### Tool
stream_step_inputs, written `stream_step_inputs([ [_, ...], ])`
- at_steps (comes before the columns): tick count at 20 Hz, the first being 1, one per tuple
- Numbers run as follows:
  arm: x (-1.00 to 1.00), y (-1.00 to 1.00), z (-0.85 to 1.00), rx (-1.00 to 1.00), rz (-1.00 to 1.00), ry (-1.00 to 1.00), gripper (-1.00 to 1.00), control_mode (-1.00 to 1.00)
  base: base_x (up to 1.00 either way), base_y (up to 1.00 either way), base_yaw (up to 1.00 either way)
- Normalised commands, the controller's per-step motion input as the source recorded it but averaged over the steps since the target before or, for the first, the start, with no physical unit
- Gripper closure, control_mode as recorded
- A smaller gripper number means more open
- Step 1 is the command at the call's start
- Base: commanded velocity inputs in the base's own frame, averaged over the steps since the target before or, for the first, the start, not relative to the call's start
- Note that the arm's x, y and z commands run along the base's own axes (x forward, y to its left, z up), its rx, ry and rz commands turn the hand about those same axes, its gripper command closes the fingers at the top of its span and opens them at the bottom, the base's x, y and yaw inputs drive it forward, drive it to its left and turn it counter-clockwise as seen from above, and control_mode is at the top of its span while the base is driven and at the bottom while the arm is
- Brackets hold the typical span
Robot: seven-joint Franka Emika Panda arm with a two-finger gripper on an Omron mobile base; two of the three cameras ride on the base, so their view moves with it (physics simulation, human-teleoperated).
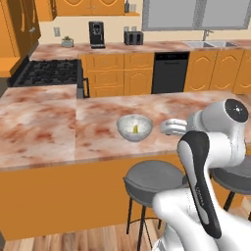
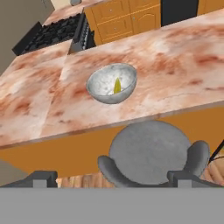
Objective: There is a bowl on the dining counter. Grab a lemon wedge from the fridge and place it in the bowl. Then get the liquor bottle and glass cup from the cabinet and place them next to the bowl.
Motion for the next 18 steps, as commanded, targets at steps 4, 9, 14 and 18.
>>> stream_step_inputs([
  [4,0.0,0.0,0.0,0.0,0.0,0.0,-1.0,1.0,-0.65,-0.57,-0.06],
  [9,0.0,0.0,0.0,0.0,0.0,0.0,-1.0,1.0,-0.53,-0.8,-0.02],
  [14,0.0,0.0,0.0,0.0,0.0,0.0,-1.0,1.0,-0.44,-0.95,0.0],
  [18,0.0,0.0,0.0,0.0,0.0,0.0,-1.0,1.0,-0.29,-1.0,0.0],
])
